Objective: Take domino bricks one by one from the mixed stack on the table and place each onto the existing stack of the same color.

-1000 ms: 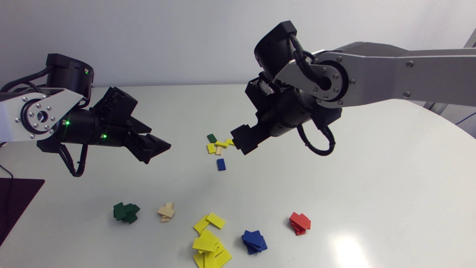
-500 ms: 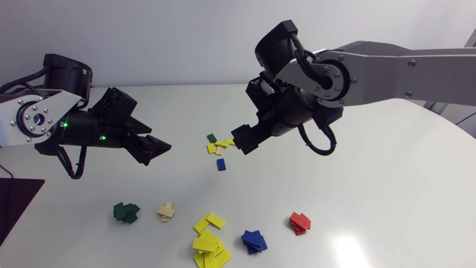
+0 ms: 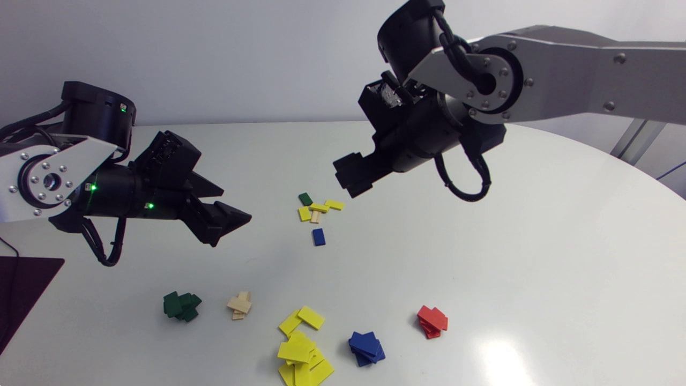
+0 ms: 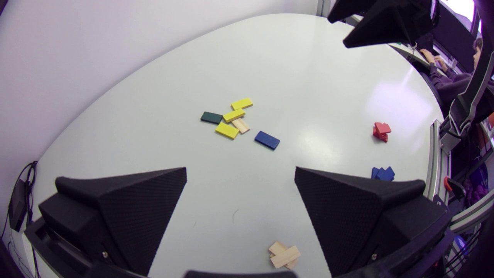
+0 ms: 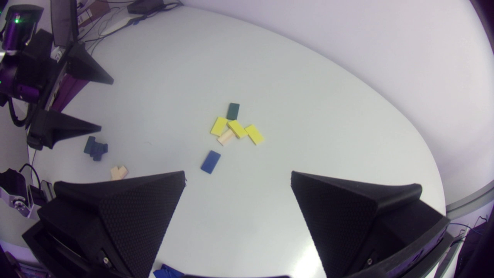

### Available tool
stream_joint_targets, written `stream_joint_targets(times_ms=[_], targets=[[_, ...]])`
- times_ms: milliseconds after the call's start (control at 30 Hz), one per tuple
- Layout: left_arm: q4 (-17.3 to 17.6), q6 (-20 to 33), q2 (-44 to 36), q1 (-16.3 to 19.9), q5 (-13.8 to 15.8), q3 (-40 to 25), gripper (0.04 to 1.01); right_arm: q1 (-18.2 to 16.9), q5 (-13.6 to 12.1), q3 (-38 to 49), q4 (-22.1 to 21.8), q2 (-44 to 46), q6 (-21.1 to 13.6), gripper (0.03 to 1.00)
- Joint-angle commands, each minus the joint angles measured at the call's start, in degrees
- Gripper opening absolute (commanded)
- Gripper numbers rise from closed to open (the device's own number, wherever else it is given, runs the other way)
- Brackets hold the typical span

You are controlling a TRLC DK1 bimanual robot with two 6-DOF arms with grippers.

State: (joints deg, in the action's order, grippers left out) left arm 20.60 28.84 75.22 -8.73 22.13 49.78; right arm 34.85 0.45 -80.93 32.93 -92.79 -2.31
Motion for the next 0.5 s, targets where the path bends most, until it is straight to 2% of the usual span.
stream_joint_targets(times_ms=[0, 267, 467], targets=[[-0.1, -0.8, -0.5, -0.6, 0.3, -1.8, 0.997, -0.5, -1.1, -2.7, 1.5, -4.1, 1.6, 0.949], [-0.3, -0.5, -0.7, -0.1, 0.2, -2.2, 0.997, -1.0, -5.4, -11.2, 4.7, -16.4, 3.2, 0.949], [-0.4, -0.4, -1.0, 1.0, 0.3, -2.1, 0.997, -0.7, -6.0, -18.1, 7.4, -25.8, 4.9, 0.933]])
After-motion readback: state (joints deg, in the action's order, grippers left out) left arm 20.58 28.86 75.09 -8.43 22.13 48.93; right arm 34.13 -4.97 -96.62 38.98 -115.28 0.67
